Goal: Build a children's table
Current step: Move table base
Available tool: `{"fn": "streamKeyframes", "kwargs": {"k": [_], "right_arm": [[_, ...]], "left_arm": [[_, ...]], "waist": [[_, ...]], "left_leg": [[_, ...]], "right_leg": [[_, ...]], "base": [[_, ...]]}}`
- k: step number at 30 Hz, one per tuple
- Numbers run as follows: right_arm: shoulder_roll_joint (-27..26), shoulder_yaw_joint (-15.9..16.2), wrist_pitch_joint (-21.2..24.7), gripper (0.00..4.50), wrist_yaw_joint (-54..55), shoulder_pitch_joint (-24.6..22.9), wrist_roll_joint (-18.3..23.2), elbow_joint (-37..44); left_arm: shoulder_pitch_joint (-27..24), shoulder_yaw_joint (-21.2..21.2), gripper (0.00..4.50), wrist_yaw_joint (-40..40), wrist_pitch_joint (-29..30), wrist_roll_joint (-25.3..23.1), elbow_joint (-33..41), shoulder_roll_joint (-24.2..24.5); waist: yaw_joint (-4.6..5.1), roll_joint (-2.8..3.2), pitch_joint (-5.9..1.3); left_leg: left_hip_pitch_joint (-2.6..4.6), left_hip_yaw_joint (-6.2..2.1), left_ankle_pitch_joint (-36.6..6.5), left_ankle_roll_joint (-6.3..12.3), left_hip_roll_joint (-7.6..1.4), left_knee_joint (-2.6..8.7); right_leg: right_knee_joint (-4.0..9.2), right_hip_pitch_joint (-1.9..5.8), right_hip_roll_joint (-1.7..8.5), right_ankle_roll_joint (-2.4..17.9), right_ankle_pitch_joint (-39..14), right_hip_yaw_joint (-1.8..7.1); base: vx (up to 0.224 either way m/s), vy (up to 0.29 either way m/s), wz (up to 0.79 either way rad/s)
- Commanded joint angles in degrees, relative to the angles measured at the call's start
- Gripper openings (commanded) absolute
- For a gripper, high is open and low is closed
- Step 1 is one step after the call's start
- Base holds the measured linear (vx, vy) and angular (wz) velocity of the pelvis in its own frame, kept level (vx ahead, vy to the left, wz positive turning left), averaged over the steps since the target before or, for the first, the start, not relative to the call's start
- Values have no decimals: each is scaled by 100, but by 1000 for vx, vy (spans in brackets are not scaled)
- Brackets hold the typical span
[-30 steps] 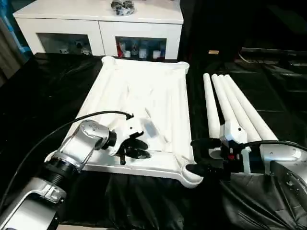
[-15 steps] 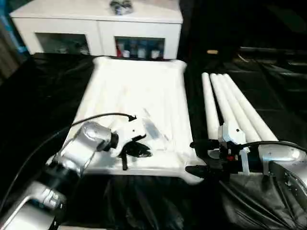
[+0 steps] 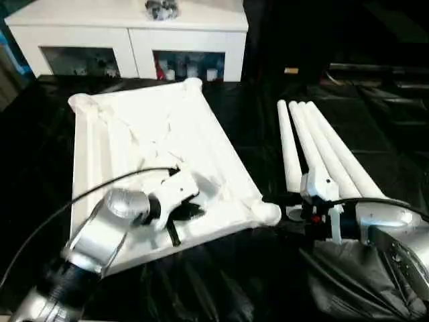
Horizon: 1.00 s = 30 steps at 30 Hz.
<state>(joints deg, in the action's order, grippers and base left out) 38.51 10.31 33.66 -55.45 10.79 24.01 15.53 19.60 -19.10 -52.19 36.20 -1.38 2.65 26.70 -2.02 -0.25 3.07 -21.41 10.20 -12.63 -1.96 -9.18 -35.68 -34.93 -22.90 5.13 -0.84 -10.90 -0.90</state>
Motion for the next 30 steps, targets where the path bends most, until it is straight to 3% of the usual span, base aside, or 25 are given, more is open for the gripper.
{"fn": "streamKeyframes", "kwargs": {"k": [1,3,4,7,9,12,14,17,19,21,23,25,30], "right_arm": [[-3,-71,-6,397,30,-20,-32,75],[-21,-66,-22,397,52,-6,-54,53],[-46,-73,-71,397,86,18,-88,17],[-104,-100,-126,397,172,70,-130,-45],[-239,-155,-198,397,376,187,-196,-159],[-474,-280,-141,414,714,356,-200,-304],[-616,-365,7,431,987,477,-214,-421],[-1287,-796,575,443,2474,1139,-498,-1248],[-1452,-919,798,443,2911,1318,-604,-1516],[-1695,-1091,1140,443,3600,1596,-809,-1969],[-1751,-1101,1175,443,3775,1687,-890,-2163],[-1809,-1109,1190,450,3864,1748,-936,-2281],[-1969,-1171,1273,450,4146,1923,-1011,-2587]], "left_arm": [[14,82,3,149,25,48,268,1],[1,45,3,196,31,41,288,6],[9,18,3,318,-41,-48,232,-10],[40,33,41,512,-89,-154,129,-70],[34,116,41,497,-19,-90,248,-93],[-11,193,81,305,83,95,544,-38],[-19,299,83,292,88,188,704,-56],[7,662,83,21,102,702,1268,-63],[57,744,83,69,151,785,1331,-126],[158,832,83,249,174,826,1353,-253],[184,814,83,315,167,794,1328,-302],[183,776,109,354,188,780,1319,-308],[106,688,122,357,340,822,1424,-298]], "waist": [[-46,-53,-327],[-44,-43,-334],[-37,-105,-332],[-47,-71,-329],[-39,-77,-325],[-33,-95,-314],[-38,-101,-302],[-7,-81,-324],[-52,-68,-311],[-57,-63,-332],[-78,-66,-334],[-87,-80,-358],[-73,-93,-361]], "left_leg": [[56,-133,-756,312,-354,517],[52,-133,-611,369,-351,504],[49,-121,-605,394,-349,500],[52,-131,-603,384,-355,502],[59,-127,-609,367,-352,502],[57,-123,-688,304,-339,511],[78,-109,-739,260,-341,510],[60,-111,-593,73,-288,521],[114,-74,-750,-3,-297,514],[95,-78,-641,-89,-272,515],[91,-73,-601,-130,-272,508],[68,-74,-403,-103,-268,495],[45,-66,-213,-13,-257,484]], "right_leg": [[348,256,287,1508,-726,157],[333,260,287,1526,-566,154],[342,258,280,1519,-572,151],[340,253,293,1496,-690,150],[339,245,281,1492,-683,149],[357,242,294,1496,-908,149],[368,221,276,1460,-1002,158],[340,213,243,1490,-1039,129],[355,181,218,1415,-1003,145],[332,200,205,1368,-947,137],[323,209,210,1330,-847,140],[287,233,212,1272,-559,142],[262,253,216,1339,-326,139]], "base": [[0,0,0],[0,0,0],[0,0,0],[0,0,0],[0,0,0],[0,0,0],[0,0,0],[0,0,0],[0,0,0],[0,0,0],[0,0,0],[0,0,0],[0,0,0]]}}
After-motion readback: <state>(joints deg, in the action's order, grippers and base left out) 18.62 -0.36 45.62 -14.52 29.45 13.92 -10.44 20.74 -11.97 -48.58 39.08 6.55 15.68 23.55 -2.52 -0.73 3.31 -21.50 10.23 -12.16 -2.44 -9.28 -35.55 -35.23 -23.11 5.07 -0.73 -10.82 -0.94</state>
